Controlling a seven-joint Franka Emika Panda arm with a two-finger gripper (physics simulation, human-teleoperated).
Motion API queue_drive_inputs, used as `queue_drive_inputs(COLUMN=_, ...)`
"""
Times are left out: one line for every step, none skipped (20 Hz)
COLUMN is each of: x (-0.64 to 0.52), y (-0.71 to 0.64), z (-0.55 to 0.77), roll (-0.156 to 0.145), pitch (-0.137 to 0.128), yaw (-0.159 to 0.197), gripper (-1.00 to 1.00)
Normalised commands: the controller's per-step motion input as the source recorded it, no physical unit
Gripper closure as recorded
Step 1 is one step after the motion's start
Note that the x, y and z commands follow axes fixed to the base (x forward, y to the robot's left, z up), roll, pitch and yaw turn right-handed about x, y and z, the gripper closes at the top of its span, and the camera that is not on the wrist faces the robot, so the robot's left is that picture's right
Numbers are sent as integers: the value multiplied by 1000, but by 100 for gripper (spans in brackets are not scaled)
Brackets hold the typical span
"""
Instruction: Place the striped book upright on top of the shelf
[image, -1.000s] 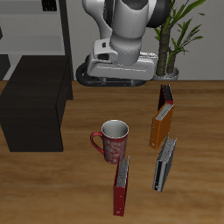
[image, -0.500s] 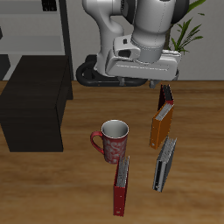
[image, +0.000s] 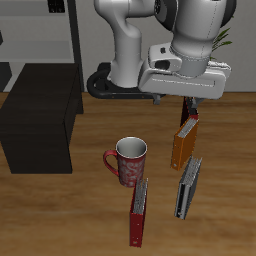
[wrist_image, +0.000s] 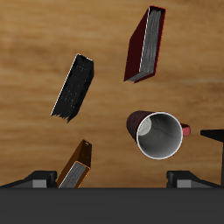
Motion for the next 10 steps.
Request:
queue_drive_inputs(x=293, y=198, z=113, roll=19, pitch=-63, yaw=-72, gripper=-100)
queue_drive_inputs(x=229, y=353, z=76, roll=-18, pitch=-147, yaw=6, gripper=-100)
queue_drive_inputs(x=290, y=307, z=-71, roll=44, pitch=21, yaw=-32, gripper=-100)
queue_drive_inputs(x=207, y=334, z=-27, roll=60, pitch=-44, yaw=-47, gripper=-100)
queue_drive_inputs(x=260, y=333, z=-101, roll=33, pitch=-76, yaw=33, gripper=-100)
queue_drive_inputs(x=238, y=231, z=-196, roll=13, pitch=-8, yaw=-78, gripper=-100)
queue_drive_inputs(x=209, y=337, z=-178, roll=78, pitch=-3, yaw=-37, gripper=-100)
queue_drive_inputs(x=153, y=369, z=-80, roll=110, pitch=-176, yaw=98, gripper=-100)
queue_drive_inputs(x=83, y=10, z=-56, roll=13, pitch=-63, yaw=27, gripper=-100)
queue_drive_inputs(x=288, y=169, z=-293, roll=13, pitch=88, yaw=-147, gripper=-100)
